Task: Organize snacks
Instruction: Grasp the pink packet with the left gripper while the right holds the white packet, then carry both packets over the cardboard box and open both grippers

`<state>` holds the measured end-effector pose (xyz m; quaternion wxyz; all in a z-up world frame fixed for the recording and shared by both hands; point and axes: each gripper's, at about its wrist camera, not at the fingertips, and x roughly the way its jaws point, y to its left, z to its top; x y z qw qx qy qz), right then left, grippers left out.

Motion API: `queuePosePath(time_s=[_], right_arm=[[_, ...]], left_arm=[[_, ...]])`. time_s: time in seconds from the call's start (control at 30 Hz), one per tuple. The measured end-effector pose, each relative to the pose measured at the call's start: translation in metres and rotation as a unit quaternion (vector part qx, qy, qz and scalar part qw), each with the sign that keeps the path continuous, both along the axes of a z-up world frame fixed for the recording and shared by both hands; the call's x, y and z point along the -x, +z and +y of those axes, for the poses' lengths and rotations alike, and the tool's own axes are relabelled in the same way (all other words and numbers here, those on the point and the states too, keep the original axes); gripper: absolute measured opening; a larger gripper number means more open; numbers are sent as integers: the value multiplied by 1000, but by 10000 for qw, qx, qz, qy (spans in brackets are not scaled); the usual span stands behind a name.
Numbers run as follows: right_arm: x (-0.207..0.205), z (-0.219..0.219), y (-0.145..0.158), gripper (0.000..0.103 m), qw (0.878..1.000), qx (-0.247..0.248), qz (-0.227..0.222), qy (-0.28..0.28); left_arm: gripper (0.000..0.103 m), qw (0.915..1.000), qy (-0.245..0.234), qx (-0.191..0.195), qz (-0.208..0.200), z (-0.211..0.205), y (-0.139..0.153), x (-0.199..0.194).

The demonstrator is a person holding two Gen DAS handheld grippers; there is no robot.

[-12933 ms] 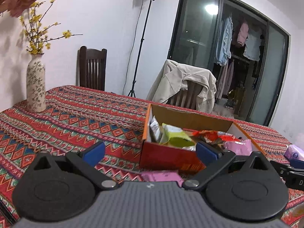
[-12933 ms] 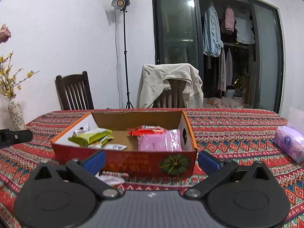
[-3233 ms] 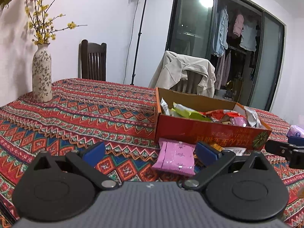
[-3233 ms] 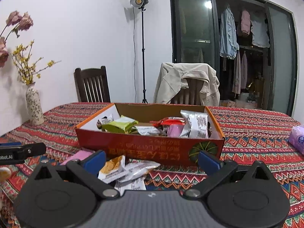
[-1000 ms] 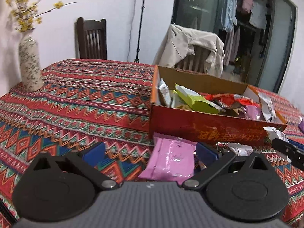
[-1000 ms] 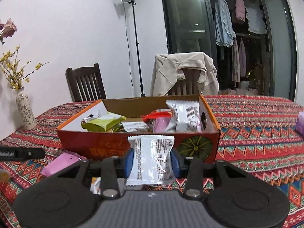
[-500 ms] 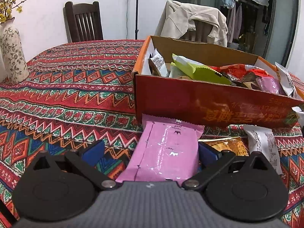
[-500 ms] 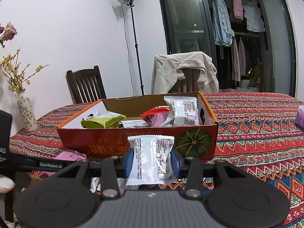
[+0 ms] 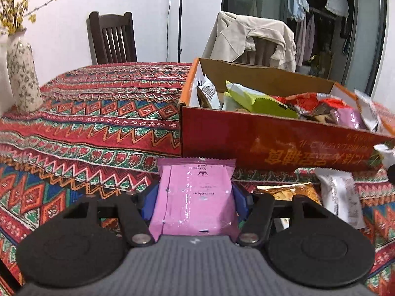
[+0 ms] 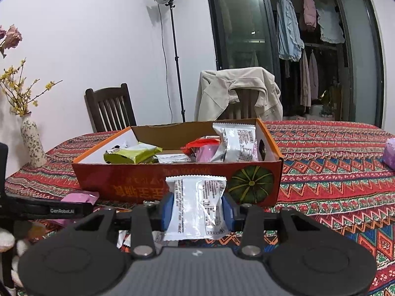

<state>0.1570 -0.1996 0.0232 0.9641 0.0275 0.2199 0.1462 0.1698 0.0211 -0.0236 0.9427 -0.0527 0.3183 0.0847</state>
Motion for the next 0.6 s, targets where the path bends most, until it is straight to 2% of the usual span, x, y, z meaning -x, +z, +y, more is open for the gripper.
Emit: queuePosePath(time_s=[0.4, 0.6], right_arm=[[1, 2, 1, 41, 9999, 7, -118, 83], [4, 6, 17, 41, 9996, 43, -276, 21]], left_arm=[[62, 9990, -164, 142, -391, -2, 18, 19], [62, 9970, -305, 288, -644, -5, 39, 35]])
